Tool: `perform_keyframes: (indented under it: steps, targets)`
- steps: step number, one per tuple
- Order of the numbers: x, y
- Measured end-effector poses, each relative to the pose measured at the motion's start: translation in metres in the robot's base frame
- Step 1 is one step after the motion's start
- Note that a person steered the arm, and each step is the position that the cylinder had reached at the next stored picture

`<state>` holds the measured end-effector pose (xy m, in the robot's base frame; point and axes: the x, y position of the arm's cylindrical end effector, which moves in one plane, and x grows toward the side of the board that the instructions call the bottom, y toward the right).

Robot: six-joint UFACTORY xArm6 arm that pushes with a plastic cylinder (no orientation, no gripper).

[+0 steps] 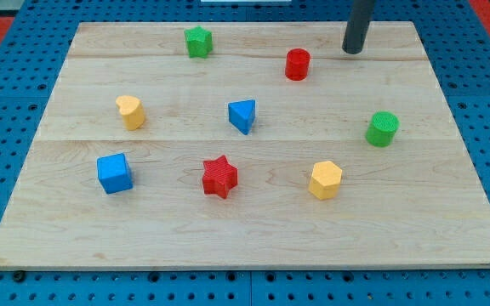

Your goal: Locate the red circle top left corner of the board

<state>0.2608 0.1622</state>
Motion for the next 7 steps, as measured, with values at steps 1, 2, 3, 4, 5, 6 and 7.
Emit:
perform_keyframes:
  steps: [1,2,3,4,5,6,7]
  targets:
    - [0.007,-0.010]
    - [0.019,-0.014]
    - [0.029,-0.025]
    - [0.036,-0.054]
    - [0.039,-0.094]
    - [0.039,-0.136]
    - [0.039,-0.182]
